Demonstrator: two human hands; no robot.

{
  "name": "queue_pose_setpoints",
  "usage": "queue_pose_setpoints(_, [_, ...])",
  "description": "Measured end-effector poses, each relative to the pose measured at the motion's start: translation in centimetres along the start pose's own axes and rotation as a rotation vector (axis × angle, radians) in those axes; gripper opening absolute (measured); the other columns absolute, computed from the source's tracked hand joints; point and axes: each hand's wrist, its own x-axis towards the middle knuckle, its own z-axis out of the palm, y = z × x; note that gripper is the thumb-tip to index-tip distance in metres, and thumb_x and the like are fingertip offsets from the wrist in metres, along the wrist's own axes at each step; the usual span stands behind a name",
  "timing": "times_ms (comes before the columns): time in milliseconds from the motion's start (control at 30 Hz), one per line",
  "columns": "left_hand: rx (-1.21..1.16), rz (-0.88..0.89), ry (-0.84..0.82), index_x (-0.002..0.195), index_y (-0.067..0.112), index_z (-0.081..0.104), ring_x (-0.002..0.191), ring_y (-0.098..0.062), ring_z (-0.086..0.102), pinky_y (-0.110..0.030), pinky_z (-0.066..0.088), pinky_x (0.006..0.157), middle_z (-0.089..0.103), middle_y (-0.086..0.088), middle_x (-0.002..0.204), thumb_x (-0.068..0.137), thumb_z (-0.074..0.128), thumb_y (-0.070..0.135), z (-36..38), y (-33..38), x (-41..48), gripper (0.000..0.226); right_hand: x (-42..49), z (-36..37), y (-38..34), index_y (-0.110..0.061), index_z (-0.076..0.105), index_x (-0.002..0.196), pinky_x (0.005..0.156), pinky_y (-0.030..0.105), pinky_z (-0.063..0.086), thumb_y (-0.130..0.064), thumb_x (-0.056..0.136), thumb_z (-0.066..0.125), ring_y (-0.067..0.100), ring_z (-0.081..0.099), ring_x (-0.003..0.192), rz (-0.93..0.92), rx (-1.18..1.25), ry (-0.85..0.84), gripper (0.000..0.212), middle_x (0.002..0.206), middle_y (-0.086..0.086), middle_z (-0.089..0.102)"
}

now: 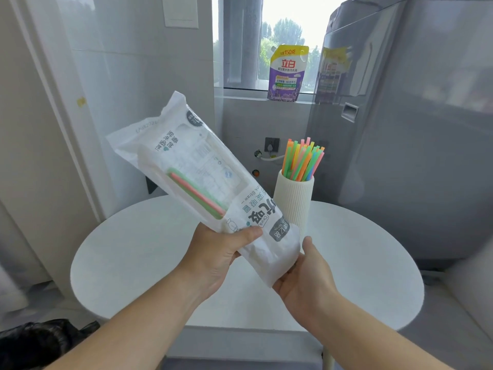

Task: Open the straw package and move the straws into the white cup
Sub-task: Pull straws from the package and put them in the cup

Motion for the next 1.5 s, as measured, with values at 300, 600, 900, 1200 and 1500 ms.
queue_pose_setpoints(300, [-0.174, -0.027, -0.103, 0.128, 0.003, 0.066, 0.116, -0.033, 0.069, -0.044, 0.058, 0.096, 0.072, -0.017, 0.125, 0.085, 0.064, 0.001, 0.6, 0.2, -0.1, 0.043, -0.5, 0.6, 1.4, -0.018, 0.067, 0.115, 0.077, 0.043, 0.058, -0.036, 0.109, 0.031, 0.028, 0.075, 0.096, 0.036, -0.01, -0.017, 0.041, 0.101, 0.008, 0.079])
queue_pose_setpoints(600, [-0.158, -0.041, -0.116, 0.132, 0.008, 0.065, 0.12, -0.032, 0.067, -0.046, 0.055, 0.099, 0.071, -0.014, 0.13, 0.089, 0.067, 0.007, 0.1, 0.6, 0.0, 0.043, -1.1, 0.8, 1.4, 0.003, 0.064, 0.119, 0.065, 0.04, 0.06, -0.039, 0.103, 0.049, 0.037, 0.066, 0.076, 0.163, -0.101, -0.147, 0.047, 0.089, 0.02, 0.066])
queue_pose_setpoints(900, [-0.184, -0.142, -0.148, 0.139, 0.009, 0.059, 0.127, -0.033, 0.063, -0.052, 0.043, 0.108, 0.067, -0.014, 0.137, 0.097, 0.053, 0.01, -1.3, 1.1, 0.6, 0.043, -0.1, 0.3, 1.6, -0.001, 0.065, 0.111, 0.06, 0.036, 0.053, -0.051, 0.105, 0.034, 0.027, 0.06, 0.062, 0.135, -0.267, -0.198, 0.059, 0.075, 0.013, 0.062])
queue_pose_setpoints(1200, [-0.186, -0.083, -0.023, 0.135, 0.012, 0.064, 0.12, -0.031, 0.067, -0.049, 0.05, 0.101, 0.072, -0.012, 0.128, 0.095, 0.052, 0.008, -1.7, 1.6, 0.9, 0.041, 0.6, -0.3, 1.2, -0.007, 0.061, 0.093, 0.05, 0.027, 0.044, -0.041, 0.101, 0.05, 0.019, 0.049, 0.052, 0.158, -0.194, -0.226, 0.036, 0.074, 0.012, 0.067])
queue_pose_setpoints(1500, [-0.287, -0.044, -0.014, 0.13, 0.014, 0.065, 0.108, -0.024, 0.073, -0.035, 0.061, 0.076, 0.074, -0.009, 0.123, 0.078, 0.062, 0.007, -1.9, 1.8, 1.2, 0.052, 0.8, -0.7, 0.8, 0.001, 0.066, 0.11, 0.049, 0.027, 0.052, -0.027, 0.098, 0.06, 0.02, 0.056, 0.054, 0.136, -0.061, -0.264, 0.032, 0.081, 0.017, 0.068])
